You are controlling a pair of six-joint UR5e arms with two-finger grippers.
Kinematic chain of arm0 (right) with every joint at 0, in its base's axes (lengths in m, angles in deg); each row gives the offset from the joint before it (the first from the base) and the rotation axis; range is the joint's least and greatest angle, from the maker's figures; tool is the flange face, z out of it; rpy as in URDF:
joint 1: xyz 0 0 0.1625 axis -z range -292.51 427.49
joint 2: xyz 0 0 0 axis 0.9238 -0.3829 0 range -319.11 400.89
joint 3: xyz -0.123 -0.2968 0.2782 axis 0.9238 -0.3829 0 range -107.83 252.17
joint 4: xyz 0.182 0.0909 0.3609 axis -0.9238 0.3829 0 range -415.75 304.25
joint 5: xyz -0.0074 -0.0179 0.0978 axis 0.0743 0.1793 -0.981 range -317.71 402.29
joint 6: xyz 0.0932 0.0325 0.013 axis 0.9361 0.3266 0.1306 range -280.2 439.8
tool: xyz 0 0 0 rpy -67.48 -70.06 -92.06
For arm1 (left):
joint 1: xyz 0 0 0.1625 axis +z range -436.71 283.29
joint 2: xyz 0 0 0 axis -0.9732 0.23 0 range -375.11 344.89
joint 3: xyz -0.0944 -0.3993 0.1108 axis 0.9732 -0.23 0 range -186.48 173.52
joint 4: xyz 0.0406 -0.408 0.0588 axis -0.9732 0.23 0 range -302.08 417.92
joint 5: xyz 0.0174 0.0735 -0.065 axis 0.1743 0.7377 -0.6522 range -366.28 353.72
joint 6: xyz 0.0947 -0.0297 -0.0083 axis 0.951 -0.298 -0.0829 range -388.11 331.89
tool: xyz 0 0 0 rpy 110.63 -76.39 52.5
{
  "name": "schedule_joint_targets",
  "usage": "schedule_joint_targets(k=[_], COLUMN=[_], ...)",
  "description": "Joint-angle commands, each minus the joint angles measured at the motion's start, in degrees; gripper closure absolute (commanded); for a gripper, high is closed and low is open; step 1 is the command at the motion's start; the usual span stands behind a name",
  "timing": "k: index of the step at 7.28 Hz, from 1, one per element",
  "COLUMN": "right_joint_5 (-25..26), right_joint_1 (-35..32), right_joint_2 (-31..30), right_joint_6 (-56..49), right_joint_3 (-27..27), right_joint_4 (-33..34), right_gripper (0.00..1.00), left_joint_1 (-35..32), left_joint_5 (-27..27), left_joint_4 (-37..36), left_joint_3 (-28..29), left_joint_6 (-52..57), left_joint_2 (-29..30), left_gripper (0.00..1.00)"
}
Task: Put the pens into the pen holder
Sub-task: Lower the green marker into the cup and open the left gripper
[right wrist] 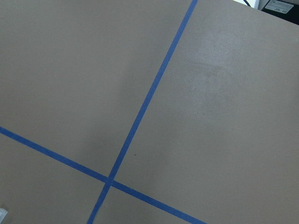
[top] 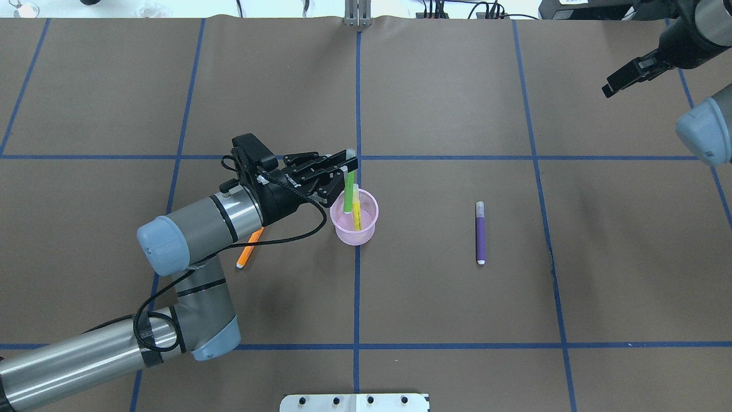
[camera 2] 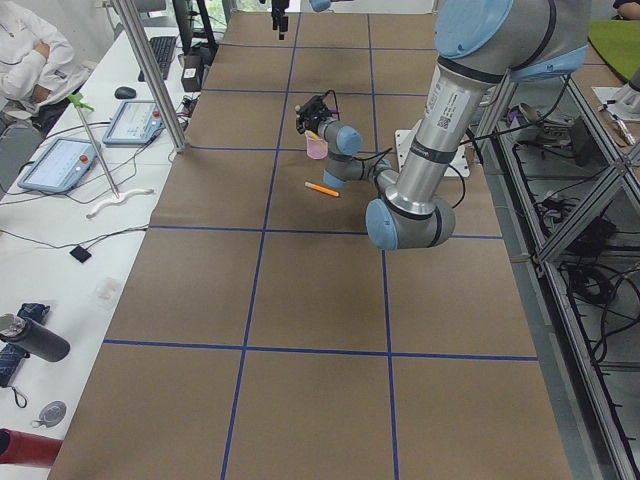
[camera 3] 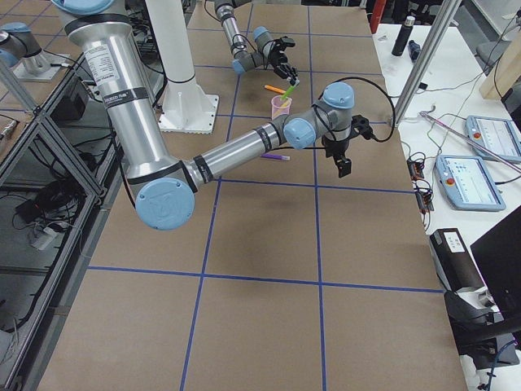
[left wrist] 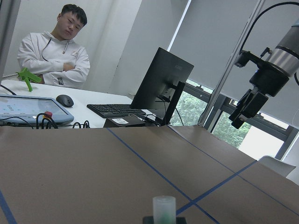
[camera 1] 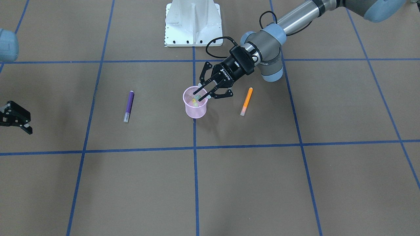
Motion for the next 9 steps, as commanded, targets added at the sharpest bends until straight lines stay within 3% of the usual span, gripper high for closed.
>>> schedule_joint_targets(k=[1,3,4,7,9], right_joint_5=[0.0,0.1,0.3,5.9,12.6], right_joint_1=[0.0,0.4,1.7,7.5,13.3], right_joint_2=[0.1,1.4,2.4,3.2,3.1], right_joint_6=[0.1,5.5,10.5,24.3,34.0], right_joint_3=[0.0,0.3,0.7,5.8,8.5], right_joint_4=[0.0,-0.4,-0.5,-0.6,-1.5], right_gripper=[0.00,0.00,0.00,0.00,0.01], left_joint_1=[0.9,0.7,0.2,-5.1,-11.0], left_joint_5=[0.3,-0.5,-1.9,-9.2,-18.8], left_joint_4=[0.1,-1.5,-6.1,-36.1,-58.7], left_joint_3=[-0.2,-3.3,-5.9,-23.8,-35.1], left_joint_6=[-0.2,-0.9,-0.9,-1.0,-0.9], left_joint_2=[0.0,-0.8,-3.4,-12.7,-15.9], left_gripper=[0.01,0.01,0.01,0.01,0.01])
